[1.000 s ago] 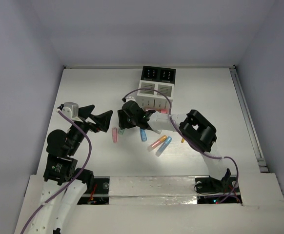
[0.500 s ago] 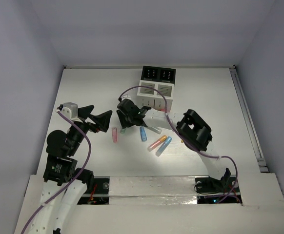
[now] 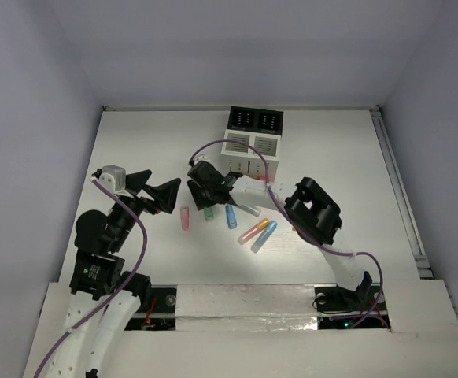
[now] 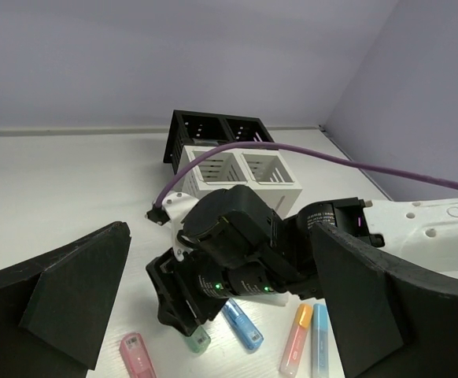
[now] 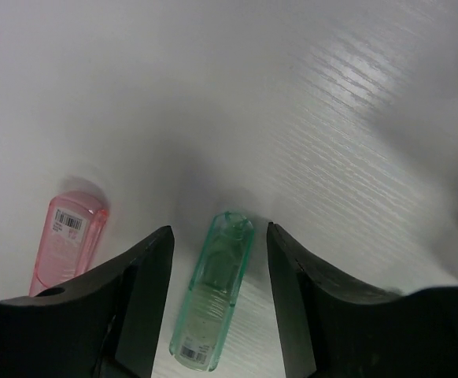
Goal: Sort the stationery into containers
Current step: Pick up the pen from the center of the board, then place the pen in the storage box, then pick up the pen from the center of the board, then place the pen in the storage box, then pick up the pen from the center of the board, then place the pen in the storage box.
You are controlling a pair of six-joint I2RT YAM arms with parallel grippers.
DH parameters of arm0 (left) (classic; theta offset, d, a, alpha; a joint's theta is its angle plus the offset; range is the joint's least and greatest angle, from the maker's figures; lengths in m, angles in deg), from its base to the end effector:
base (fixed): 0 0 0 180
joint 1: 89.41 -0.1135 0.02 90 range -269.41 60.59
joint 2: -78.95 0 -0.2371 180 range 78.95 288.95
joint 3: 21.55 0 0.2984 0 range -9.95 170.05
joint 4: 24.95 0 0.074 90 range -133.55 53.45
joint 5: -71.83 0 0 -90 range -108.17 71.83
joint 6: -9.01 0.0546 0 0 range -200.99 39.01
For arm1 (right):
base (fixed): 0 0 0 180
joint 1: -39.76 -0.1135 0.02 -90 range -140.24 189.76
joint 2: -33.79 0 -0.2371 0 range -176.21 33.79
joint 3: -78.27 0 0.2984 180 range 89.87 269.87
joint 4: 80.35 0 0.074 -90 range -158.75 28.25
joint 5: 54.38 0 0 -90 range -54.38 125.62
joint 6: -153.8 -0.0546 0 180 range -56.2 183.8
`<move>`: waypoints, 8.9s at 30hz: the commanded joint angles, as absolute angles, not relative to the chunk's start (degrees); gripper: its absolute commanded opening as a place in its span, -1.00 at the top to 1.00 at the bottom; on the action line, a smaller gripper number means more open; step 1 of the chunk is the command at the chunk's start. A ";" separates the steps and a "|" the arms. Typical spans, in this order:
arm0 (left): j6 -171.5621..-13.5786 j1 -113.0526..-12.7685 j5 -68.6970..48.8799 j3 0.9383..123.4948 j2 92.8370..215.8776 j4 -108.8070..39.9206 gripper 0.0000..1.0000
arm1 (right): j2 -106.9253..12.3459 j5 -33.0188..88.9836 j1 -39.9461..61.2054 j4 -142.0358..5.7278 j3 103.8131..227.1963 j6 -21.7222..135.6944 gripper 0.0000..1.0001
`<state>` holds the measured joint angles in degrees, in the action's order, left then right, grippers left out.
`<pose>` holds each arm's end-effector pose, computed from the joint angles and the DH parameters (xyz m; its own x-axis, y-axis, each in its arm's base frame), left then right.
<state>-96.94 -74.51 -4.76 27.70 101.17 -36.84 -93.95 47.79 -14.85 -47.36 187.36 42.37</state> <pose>0.1794 -0.0608 0.3720 0.1145 -0.3071 -0.9448 0.5179 0.8300 -0.2070 0.3145 0.4229 0.1057 -0.6862 -0.3492 -0.6381 -0.5054 0.8598 0.0729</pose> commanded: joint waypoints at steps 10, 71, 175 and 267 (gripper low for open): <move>-97.07 -74.73 -14.99 31.44 99.34 -38.65 -0.98 | -89.89 48.98 -15.35 -47.03 181.46 42.88 0.68; -97.60 -75.25 -12.81 30.74 100.84 -37.43 -0.98 | -87.77 40.20 12.95 -85.09 199.66 51.76 -0.33; -96.90 -75.35 -14.21 31.27 100.31 -38.22 -0.98 | -99.63 57.07 9.35 -79.47 209.67 61.08 0.42; -97.34 -75.87 -12.19 30.74 98.90 -37.69 -0.98 | -72.10 41.16 3.97 -79.55 178.87 45.87 0.75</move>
<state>-97.42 -76.28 -12.63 29.20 98.66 -40.62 -70.65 40.66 -0.89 -69.70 173.72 45.63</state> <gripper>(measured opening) 0.989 0.339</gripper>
